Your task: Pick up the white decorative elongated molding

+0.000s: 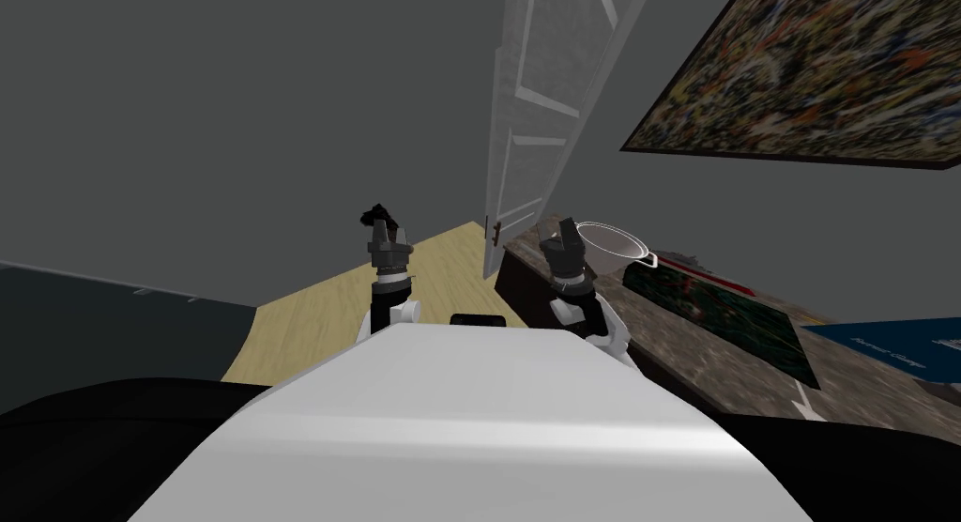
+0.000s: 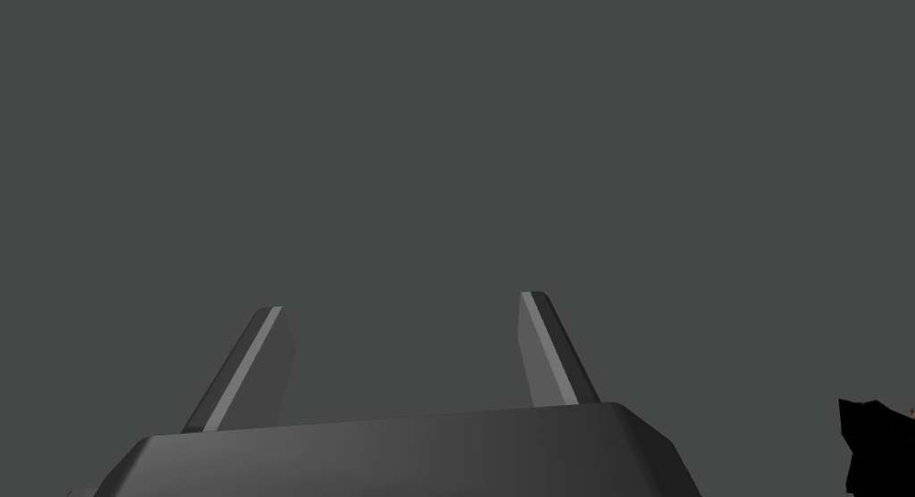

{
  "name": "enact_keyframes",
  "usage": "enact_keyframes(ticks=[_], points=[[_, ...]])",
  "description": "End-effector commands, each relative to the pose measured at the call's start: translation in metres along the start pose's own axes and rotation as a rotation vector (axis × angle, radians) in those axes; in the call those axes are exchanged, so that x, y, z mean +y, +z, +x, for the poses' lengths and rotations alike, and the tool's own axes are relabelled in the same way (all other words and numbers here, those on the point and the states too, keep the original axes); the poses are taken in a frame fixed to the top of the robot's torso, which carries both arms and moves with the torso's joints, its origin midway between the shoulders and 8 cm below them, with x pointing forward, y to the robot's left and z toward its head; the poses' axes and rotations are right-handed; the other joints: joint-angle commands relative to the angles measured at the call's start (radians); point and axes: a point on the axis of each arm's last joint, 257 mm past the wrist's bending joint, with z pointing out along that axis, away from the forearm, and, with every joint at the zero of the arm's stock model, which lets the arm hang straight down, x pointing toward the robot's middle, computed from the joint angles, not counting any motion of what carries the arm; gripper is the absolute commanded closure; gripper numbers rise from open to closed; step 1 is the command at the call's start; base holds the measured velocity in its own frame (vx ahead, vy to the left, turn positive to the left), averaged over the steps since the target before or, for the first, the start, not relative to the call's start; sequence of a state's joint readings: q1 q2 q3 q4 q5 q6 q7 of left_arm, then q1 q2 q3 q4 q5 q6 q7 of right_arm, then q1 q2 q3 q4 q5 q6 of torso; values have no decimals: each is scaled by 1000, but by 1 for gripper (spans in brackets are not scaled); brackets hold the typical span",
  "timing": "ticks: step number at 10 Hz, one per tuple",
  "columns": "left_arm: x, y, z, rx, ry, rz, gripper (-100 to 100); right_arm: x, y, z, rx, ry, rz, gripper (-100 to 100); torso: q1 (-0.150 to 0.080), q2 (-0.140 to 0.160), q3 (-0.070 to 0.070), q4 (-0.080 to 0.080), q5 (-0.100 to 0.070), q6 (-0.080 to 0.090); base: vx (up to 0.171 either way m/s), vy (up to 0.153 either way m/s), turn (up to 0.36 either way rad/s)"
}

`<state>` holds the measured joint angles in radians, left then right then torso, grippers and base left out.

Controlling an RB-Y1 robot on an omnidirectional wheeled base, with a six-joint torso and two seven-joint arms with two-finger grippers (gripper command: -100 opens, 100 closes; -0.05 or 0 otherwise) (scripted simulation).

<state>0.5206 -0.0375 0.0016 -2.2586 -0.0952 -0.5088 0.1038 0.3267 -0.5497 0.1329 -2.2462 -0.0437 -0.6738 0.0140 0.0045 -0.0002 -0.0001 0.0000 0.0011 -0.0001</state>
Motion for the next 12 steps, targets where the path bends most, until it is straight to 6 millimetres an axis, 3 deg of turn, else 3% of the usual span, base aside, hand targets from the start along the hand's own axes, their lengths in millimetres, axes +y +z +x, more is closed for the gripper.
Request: enact_keyframes(ticks=[1, 6, 12], points=[[0, 0, 0, 0, 0, 0, 0, -7, -5, 13, 56, -7, 8, -100, 0, 0, 0, 0, 0, 0, 19, 81, -23], [0, 0, 0, 0, 0, 0, 0, -25, -22, 40, 218, -38, 51, -100, 0, -2, -1, 0, 0, 0, 22, 70, -13], [0, 0, 0, 0, 0, 0, 0, -61, -67, 71, 438, -86, 153, -100, 0, -4, -2, -1, 0, 0, 48, 64, -2]])
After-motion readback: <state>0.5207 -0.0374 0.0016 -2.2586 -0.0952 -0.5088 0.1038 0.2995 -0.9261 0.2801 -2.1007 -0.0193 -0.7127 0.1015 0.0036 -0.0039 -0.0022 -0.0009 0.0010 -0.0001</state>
